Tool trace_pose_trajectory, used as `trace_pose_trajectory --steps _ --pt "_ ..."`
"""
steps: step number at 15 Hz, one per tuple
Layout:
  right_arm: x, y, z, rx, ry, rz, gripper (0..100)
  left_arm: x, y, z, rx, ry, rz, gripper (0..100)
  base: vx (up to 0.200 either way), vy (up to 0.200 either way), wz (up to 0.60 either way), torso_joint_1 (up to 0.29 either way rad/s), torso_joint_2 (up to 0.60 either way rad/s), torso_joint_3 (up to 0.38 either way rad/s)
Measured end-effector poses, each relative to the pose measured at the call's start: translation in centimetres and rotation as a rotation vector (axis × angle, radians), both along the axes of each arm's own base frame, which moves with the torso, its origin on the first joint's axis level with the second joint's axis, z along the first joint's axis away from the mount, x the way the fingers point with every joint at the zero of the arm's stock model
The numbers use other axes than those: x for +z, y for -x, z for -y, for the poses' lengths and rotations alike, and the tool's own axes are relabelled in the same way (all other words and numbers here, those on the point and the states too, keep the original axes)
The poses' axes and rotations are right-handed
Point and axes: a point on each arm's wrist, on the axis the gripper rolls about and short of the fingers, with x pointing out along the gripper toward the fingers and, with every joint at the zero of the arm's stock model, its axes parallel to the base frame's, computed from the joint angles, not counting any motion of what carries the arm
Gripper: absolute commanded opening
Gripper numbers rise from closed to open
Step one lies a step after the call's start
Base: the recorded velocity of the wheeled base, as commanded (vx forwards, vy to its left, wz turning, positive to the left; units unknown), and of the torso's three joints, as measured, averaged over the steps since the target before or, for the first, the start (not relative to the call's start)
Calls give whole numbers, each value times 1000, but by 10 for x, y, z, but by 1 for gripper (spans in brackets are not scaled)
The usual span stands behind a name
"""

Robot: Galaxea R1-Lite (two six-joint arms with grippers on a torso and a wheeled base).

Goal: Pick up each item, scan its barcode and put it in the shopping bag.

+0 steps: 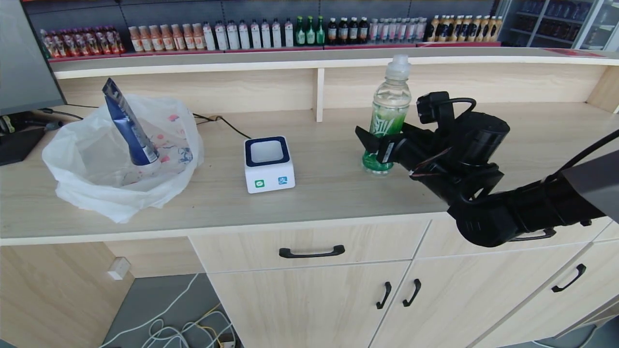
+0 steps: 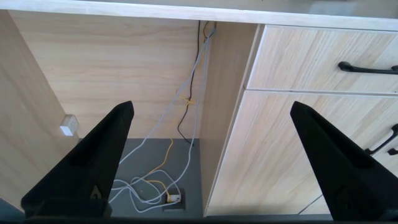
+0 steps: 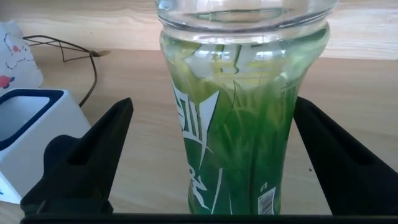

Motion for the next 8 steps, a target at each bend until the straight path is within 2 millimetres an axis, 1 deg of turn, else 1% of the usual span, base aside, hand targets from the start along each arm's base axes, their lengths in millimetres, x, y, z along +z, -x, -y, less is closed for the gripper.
trace_pose_trajectory --steps 5,8 --pt "1 -18 3 -20 -12 29 100 0 0 0 -1 0 0 100 0 0 0 0 0 0" --pt "-1 -25 1 -22 -12 29 100 0 0 0 0 0 0 100 0 0 0 0 0 0"
